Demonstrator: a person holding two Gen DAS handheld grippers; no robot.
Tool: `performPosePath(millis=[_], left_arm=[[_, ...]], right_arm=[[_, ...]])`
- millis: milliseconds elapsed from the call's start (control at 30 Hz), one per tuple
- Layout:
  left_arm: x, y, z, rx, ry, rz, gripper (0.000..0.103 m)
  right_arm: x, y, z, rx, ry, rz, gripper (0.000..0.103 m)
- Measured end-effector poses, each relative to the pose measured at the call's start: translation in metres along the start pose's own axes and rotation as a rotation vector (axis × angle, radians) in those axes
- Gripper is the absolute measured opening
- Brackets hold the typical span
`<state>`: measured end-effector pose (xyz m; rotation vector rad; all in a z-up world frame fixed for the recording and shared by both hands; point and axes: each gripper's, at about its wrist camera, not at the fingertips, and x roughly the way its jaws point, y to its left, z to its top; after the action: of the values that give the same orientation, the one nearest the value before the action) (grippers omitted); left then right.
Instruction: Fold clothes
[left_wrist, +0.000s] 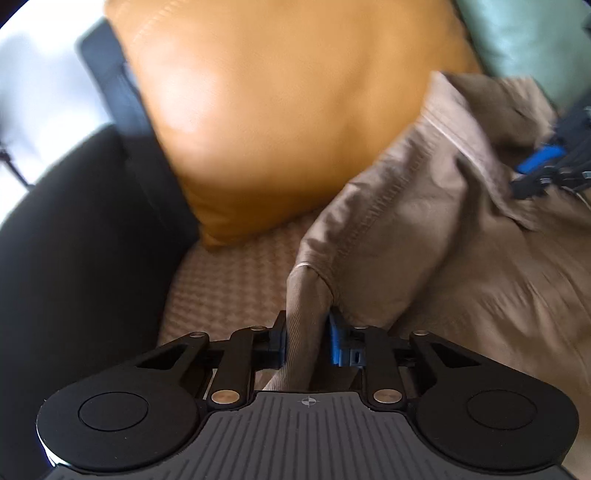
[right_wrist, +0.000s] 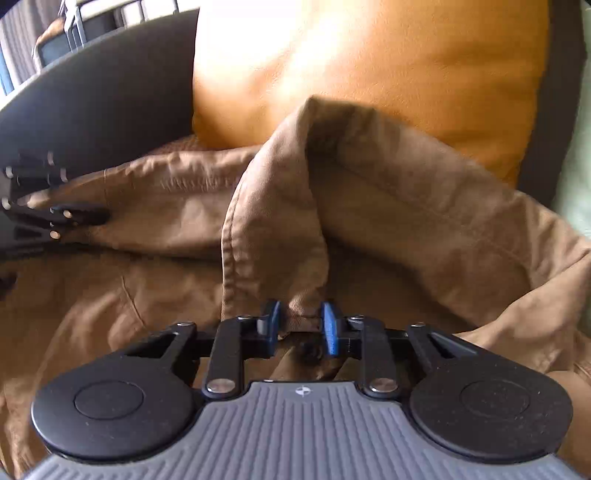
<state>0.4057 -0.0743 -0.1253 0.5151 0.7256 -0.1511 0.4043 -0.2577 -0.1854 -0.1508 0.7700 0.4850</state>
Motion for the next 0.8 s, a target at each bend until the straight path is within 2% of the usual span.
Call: performPosePath(millis=[133,233,333,433,467,500,533,567,600,700,800], left_arm=[[0.02,0.025,0.013,-0.159,0.022,0.028,0.017],[0.038,0.015,0.014,-0.133,0.052,0.083,0.017],[0.06,0.002,0.009,-0.109,0.092,0.144,0.017],[0.071,-0.006,0.002,-0.107,0.111,0.194,0.036],[0.069,-0.006,0.002,-0.107,0.111,0.21,0.052],[0.067,-0.005,0.001,-0.109,0.113,0.223,0.061],[0.061,0.0,0.002,-0.125,0.116,0.217,0.063],[0.05,0.008,0.003,-0.147,0.109,0.2,0.063],[0.038,0.016,0.004,-0.171,0.099,0.181,0.064],[-0.021,0.036,0.003,-0.208,0.012,0.159,0.07],[-0.09,0.05,-0.008,-0.196,-0.065,0.129,0.071]], right_arm=[[-0.015,-0.012,0.011,0.05,-0.058,0.006,0.009],[-0.024,-0.02,0.019,0.08,-0.096,0.005,0.009],[0.001,-0.018,0.012,0.051,-0.048,-0.063,0.009],[0.031,-0.018,-0.002,0.067,0.011,-0.109,0.01],[0.034,-0.016,-0.007,0.056,0.001,-0.13,0.012],[0.033,-0.014,-0.009,0.048,-0.013,-0.146,0.015],[0.032,-0.014,-0.01,0.043,-0.024,-0.163,0.029],[0.026,-0.015,-0.008,0.05,-0.021,-0.183,0.05],[0.016,-0.017,-0.006,0.055,-0.024,-0.203,0.057],[-0.046,-0.013,-0.012,0.09,-0.115,-0.181,0.058],[-0.116,-0.002,-0.023,0.13,-0.202,-0.122,0.06]])
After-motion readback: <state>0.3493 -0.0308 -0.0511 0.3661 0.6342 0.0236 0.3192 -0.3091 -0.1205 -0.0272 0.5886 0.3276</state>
